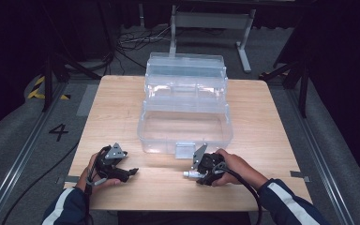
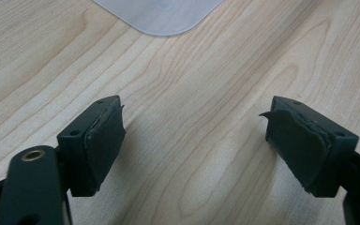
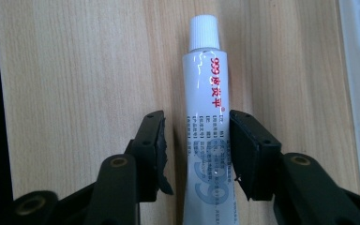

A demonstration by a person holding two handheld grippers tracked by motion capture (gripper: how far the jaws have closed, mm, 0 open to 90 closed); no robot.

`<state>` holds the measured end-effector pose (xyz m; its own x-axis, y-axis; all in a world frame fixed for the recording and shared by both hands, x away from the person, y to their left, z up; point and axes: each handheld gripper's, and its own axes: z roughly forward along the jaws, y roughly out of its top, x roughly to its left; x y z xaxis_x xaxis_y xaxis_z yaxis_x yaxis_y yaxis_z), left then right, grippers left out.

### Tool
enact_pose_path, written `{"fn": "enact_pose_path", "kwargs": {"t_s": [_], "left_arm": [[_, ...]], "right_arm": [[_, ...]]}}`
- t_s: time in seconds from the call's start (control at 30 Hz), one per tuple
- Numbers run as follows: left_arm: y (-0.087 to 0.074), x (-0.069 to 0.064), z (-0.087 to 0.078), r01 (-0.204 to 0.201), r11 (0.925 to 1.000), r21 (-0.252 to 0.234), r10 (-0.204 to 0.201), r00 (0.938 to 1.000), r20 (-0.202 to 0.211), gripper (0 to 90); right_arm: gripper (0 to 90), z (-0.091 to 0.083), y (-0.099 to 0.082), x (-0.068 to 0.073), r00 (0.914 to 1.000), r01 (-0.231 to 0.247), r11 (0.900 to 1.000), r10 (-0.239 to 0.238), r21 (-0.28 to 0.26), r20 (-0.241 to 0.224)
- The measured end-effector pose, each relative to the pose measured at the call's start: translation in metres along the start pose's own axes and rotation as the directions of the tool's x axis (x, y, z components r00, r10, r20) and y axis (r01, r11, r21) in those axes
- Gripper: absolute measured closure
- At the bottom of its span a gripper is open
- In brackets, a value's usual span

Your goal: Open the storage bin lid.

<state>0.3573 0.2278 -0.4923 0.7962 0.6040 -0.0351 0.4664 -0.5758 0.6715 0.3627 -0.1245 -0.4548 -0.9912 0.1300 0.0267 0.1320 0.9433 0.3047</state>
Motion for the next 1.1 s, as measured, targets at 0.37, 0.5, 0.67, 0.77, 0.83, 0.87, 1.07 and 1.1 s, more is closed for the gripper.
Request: {"fn": "enact_pose_path", "kwargs": {"t_s": [0.37,0.5,0.67,0.77,0.83,0.87,1.07,1.1], "left_arm": [[-0.002,0.001,0.001,-0.002,0.9998,-0.020,0.002,1.0000,0.003,17.8],[-0.001,0.002,0.002,-0.002,0.9998,-0.018,0.002,1.0000,0.005,17.3],[0.000,0.002,0.003,-0.002,0.9999,-0.017,0.002,1.0000,0.005,15.9],[0.000,0.002,0.003,-0.002,0.9998,-0.018,0.002,1.0000,0.007,15.8],[0.000,0.003,0.003,-0.002,0.9999,-0.016,0.002,1.0000,0.008,15.7],[0.000,0.003,0.003,-0.002,0.9999,-0.016,0.002,1.0000,0.008,15.7],[0.000,0.003,0.004,-0.006,0.9998,-0.017,0.006,0.9999,0.011,15.5],[0.000,0.003,0.003,-0.006,0.9998,-0.017,0.006,0.9999,0.011,15.5]], "right_arm": [[70.9,0.000,0.007,-0.002,0.9983,0.056,0.9973,-0.055,0.048,-0.018],[71.1,-0.001,0.005,0.001,0.9975,0.067,0.9966,-0.066,0.047,-0.024],[71.1,-0.004,0.001,0.001,0.9966,0.075,0.9963,-0.074,0.042,-0.037],[71.1,-0.008,-0.001,0.000,0.9970,0.073,0.9968,-0.072,0.034,-0.029],[71.1,-0.012,-0.002,-0.001,0.9973,0.070,0.9973,-0.070,0.023,-0.024],[71.1,-0.012,-0.002,-0.001,0.9973,0.070,0.9973,-0.070,0.023,-0.024],[71.1,-0.023,-0.008,-0.001,0.9973,0.072,0.9974,-0.072,0.005,-0.011],[71.1,-0.024,-0.008,-0.001,0.9974,0.072,0.9974,-0.072,0.001,-0.004]]}}
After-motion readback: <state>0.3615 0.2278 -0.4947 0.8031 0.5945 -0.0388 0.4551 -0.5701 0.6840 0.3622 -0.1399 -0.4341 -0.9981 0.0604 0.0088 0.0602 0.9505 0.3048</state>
